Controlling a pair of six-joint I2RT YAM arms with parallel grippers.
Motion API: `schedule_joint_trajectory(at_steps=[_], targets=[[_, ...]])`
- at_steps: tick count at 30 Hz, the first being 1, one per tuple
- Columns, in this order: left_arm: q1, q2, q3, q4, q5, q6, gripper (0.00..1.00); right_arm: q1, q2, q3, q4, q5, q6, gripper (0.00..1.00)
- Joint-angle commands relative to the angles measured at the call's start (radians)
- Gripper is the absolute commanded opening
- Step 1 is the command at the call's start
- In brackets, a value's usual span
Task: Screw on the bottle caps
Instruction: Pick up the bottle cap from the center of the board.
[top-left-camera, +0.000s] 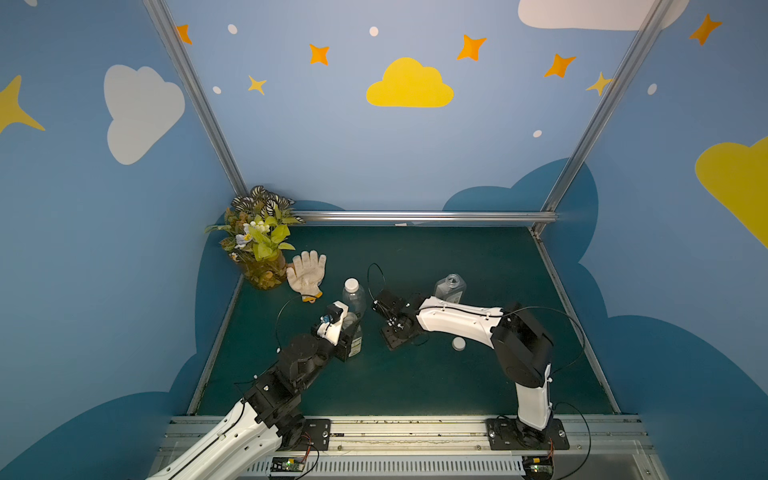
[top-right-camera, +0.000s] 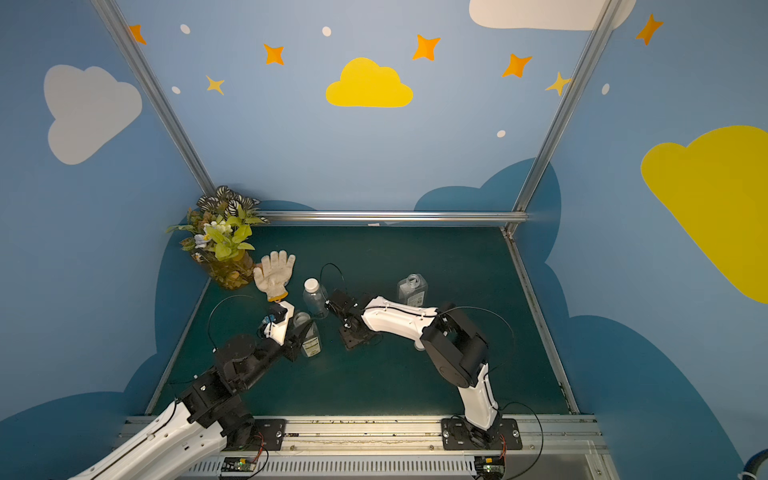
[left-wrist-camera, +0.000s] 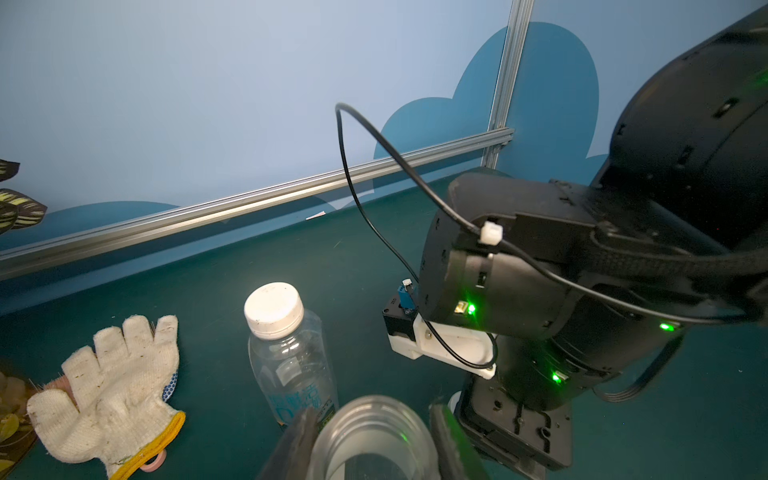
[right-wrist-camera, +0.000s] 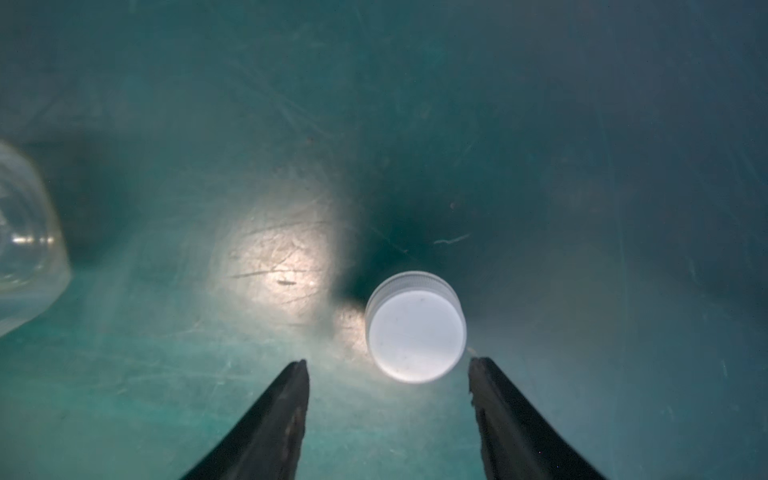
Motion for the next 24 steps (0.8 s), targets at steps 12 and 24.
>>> schedule_joint_trajectory(at_steps=[12,24], targets=[[0.003,-0.009,0.007,0.029,0.013,0.006,0.05,-0.012,0.063,0.038,-0.025,0.006,0.012,0.58],[0.003,-0.007,0.003,0.035,0.025,0.005,0.06,-0.029,0.083,0.036,-0.012,-0.013,0.015,0.6]])
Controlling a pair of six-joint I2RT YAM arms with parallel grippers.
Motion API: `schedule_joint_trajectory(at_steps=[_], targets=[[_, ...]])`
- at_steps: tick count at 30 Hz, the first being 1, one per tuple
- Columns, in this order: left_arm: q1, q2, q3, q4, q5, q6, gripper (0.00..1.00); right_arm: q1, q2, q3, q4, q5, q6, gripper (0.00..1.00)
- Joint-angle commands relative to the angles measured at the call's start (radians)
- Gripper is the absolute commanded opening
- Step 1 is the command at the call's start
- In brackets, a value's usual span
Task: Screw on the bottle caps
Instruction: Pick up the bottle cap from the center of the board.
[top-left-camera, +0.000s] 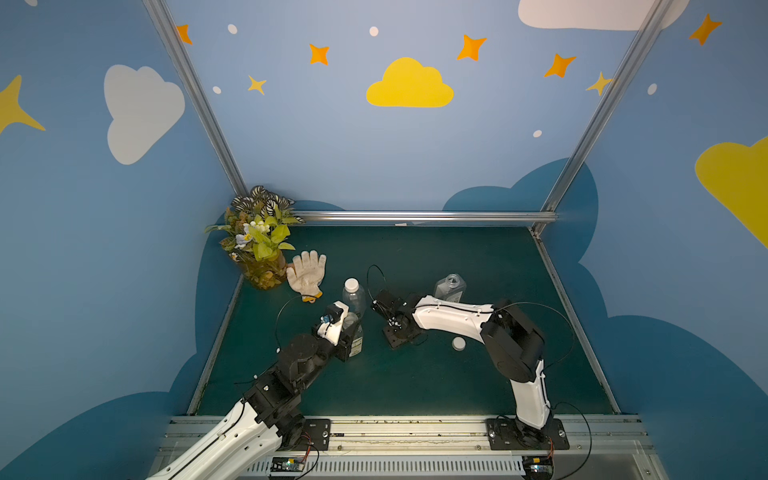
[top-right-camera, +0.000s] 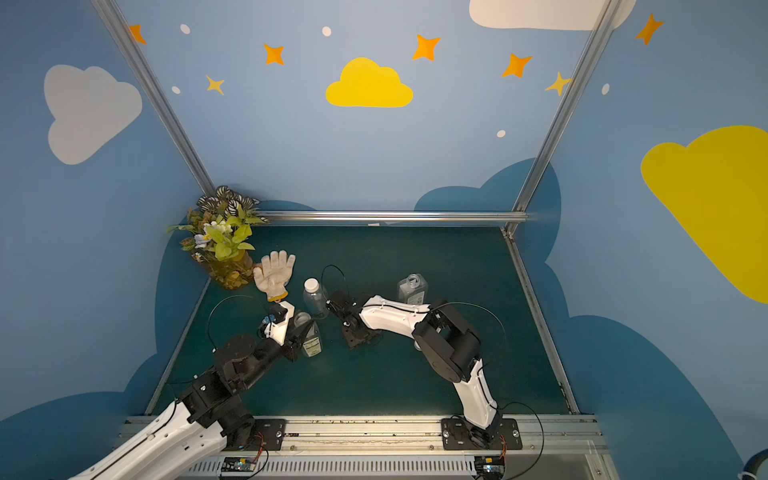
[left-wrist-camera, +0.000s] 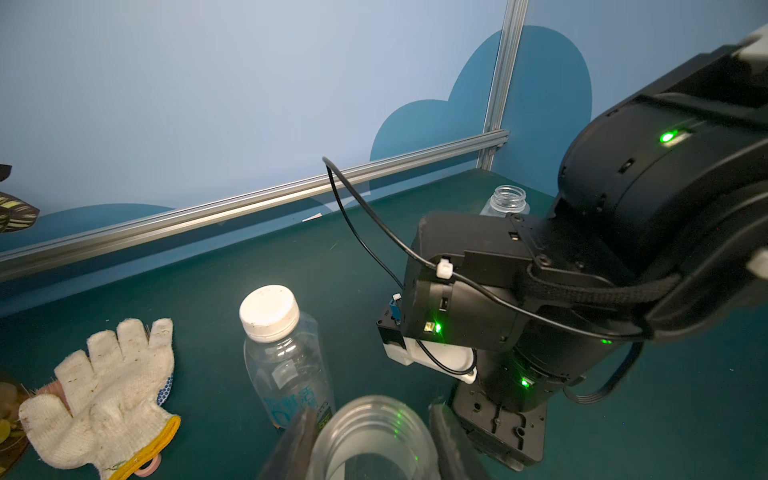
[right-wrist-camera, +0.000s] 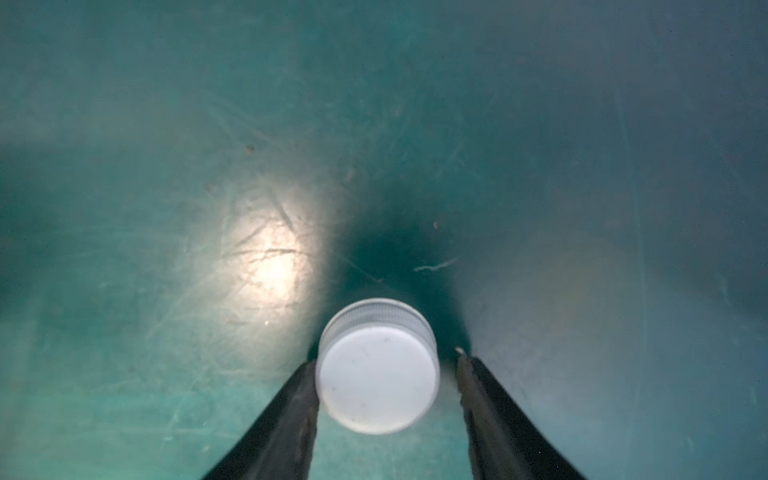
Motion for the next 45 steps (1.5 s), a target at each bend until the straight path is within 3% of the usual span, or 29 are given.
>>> schedule_joint_trajectory(at_steps=[1,20,35,45], targets=[[0.004,-0.007,0.004,0.03,0.011,0.004,0.06,-0.005,0.025,0.022,-0.004,-0.015,0.009,0.6],[0.003,-0.007,-0.001,0.033,0.012,0.004,0.06,-0.005,0.055,0.038,0.009,-0.046,0.025,0.55],[0.003,-0.007,-0.002,0.038,0.02,0.003,0.06,-0.005,0.064,0.045,-0.001,-0.042,0.026,0.4],[0.002,-0.01,-0.01,0.126,0.179,0.002,0.07,-0.008,-0.06,0.01,-0.052,-0.001,-0.003,0.39]])
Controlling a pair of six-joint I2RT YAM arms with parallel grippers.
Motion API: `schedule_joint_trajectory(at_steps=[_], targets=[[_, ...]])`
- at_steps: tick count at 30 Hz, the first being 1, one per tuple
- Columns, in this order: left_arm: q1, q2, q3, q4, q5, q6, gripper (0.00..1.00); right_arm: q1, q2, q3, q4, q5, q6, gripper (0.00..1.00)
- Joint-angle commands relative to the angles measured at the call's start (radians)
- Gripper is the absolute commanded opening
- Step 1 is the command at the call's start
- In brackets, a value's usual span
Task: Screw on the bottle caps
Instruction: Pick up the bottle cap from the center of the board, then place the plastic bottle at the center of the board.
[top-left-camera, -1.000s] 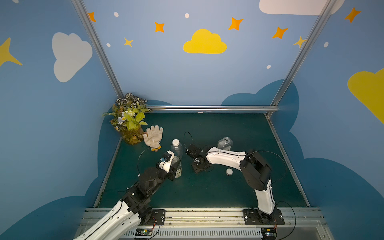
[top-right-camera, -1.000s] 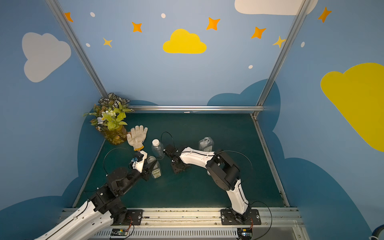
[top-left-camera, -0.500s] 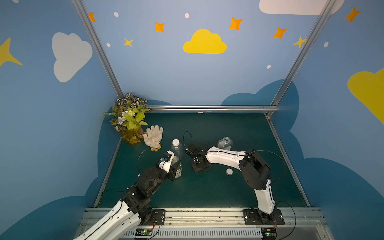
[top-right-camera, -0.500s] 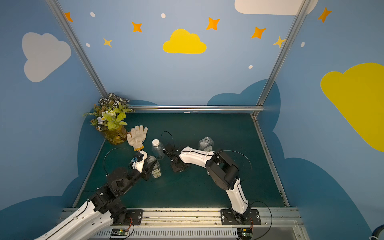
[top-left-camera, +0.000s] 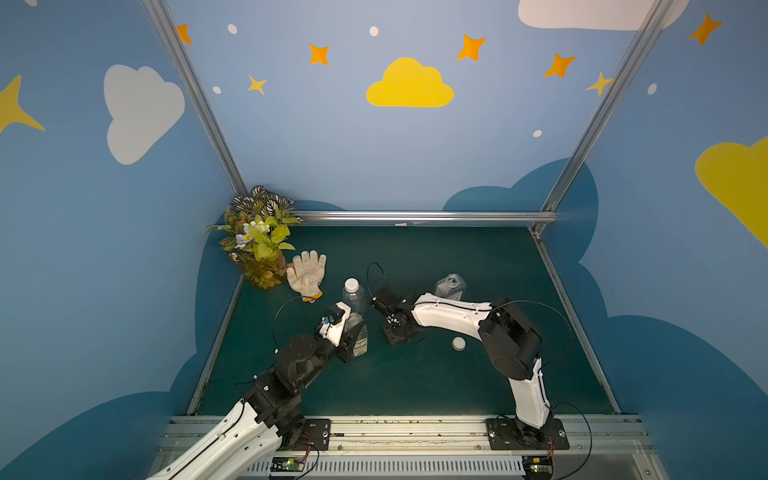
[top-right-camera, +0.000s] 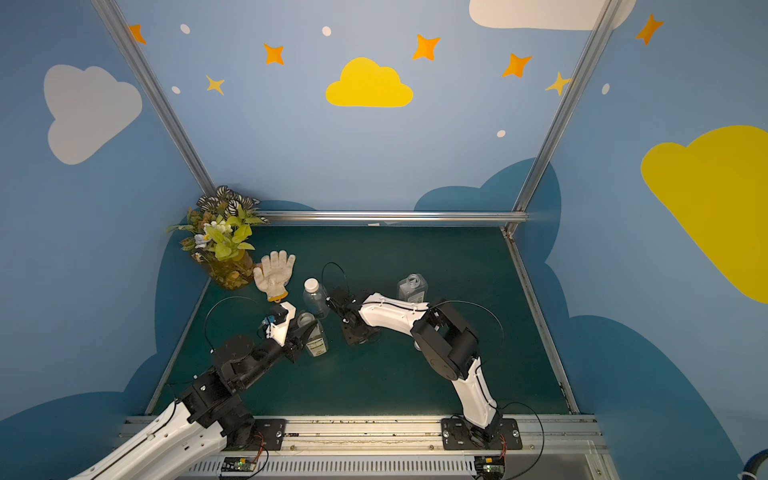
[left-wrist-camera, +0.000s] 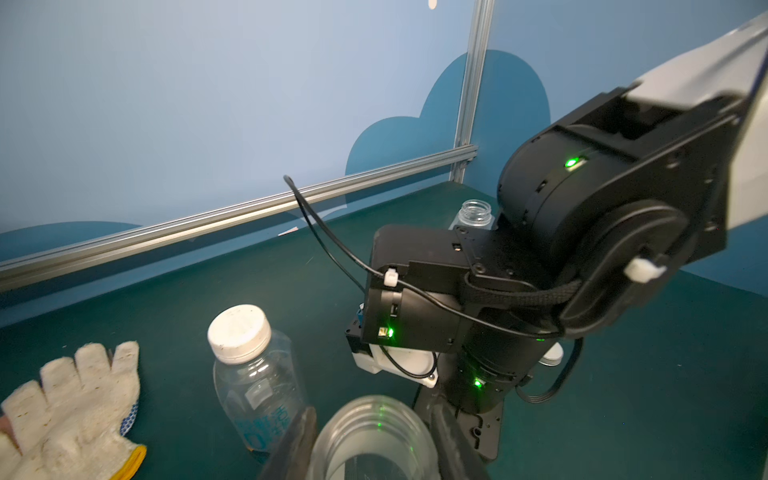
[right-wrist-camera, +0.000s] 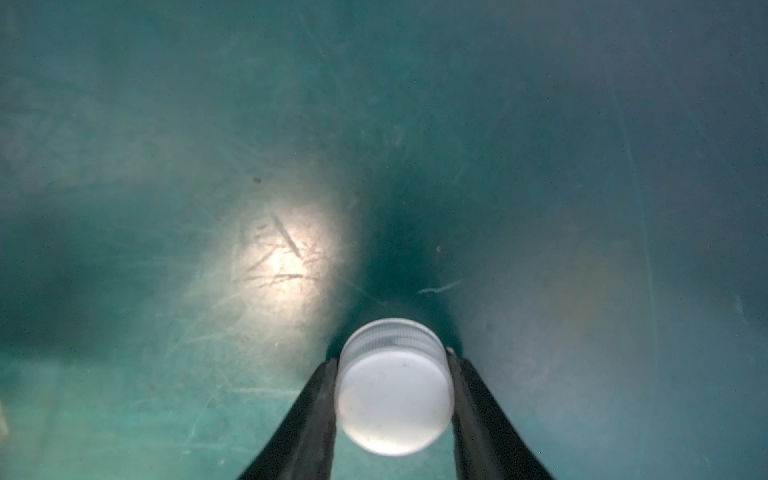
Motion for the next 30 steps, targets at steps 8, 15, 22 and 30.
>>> schedule_joint_trajectory(at_steps=[8,15,22,30], targets=[[0.001,0.083,-0.02,0.234,0.263,-0.038,0.05,-0.016,-0.24,-0.047,-0.13,0.054,-0.05,0.39],[-0.02,0.238,0.006,0.357,0.343,-0.083,0.03,-0.037,-0.395,-0.064,-0.232,0.106,-0.084,0.39],[-0.121,0.348,0.008,0.458,0.275,-0.051,0.03,-0.059,-0.51,-0.095,-0.291,0.132,-0.101,0.39],[-0.18,0.415,-0.005,0.5,0.232,-0.019,0.07,-0.06,-0.579,-0.121,-0.296,0.114,-0.105,0.4]])
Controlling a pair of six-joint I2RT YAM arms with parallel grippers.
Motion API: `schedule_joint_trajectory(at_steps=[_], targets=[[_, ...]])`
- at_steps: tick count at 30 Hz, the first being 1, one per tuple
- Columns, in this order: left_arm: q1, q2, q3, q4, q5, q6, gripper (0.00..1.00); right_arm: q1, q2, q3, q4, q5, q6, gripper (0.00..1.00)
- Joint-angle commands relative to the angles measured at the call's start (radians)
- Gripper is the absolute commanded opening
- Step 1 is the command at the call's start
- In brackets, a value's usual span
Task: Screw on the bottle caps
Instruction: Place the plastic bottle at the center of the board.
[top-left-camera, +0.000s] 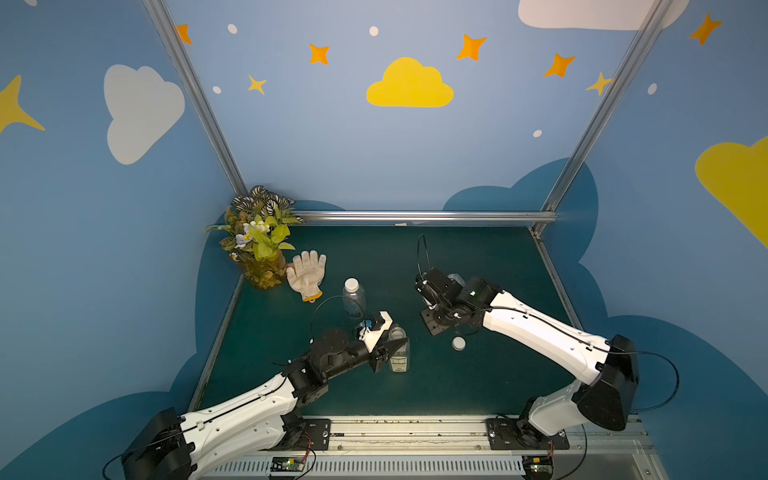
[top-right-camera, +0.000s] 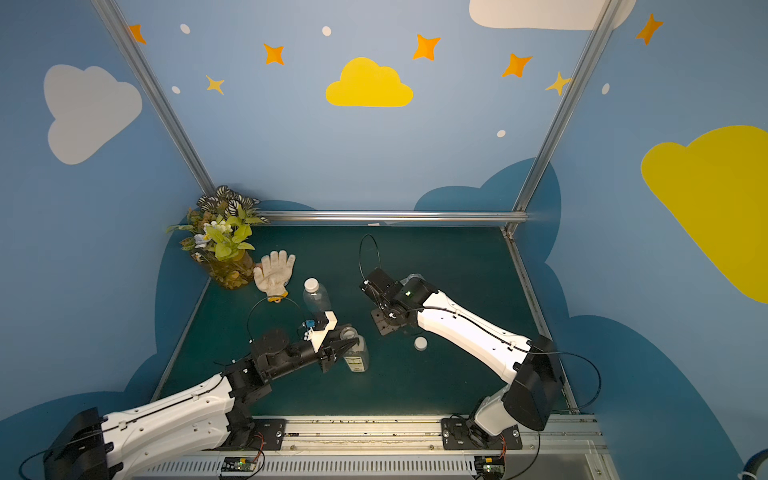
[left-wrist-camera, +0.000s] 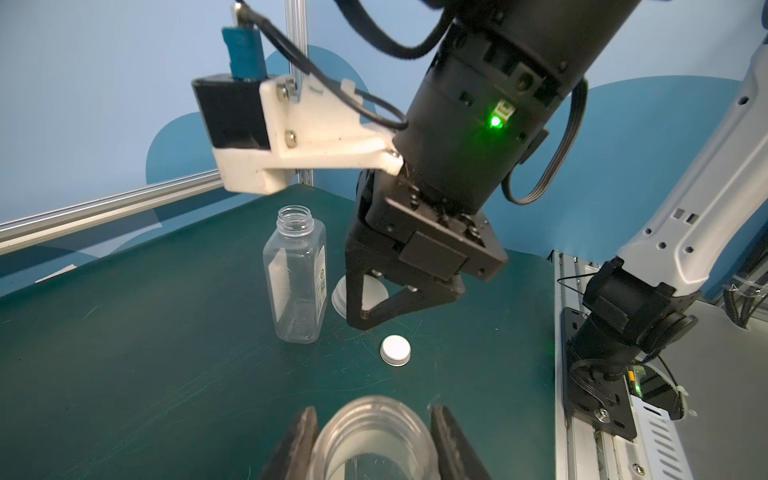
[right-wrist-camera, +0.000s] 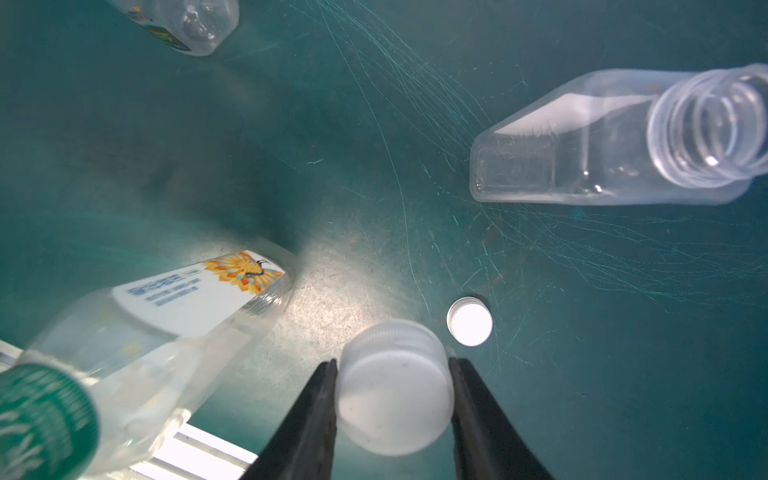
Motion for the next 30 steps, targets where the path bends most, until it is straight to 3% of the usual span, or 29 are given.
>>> schedule_joint_trajectory(at_steps=[1,16,30], targets=[[-0.012,0.009,0.002,0.062,-0.025,0.023,0.08,-0.003,-0.033,-0.018,-0.033,0.001,-0.005,0.39],[-0.016,0.059,-0.016,0.04,0.049,0.046,0.26,-0.004,-0.042,-0.021,-0.034,-0.005,-0.005,0.4],[-0.017,0.016,-0.018,-0.024,0.073,0.069,0.56,-0.009,-0.063,0.0,-0.049,0.001,-0.022,0.42]])
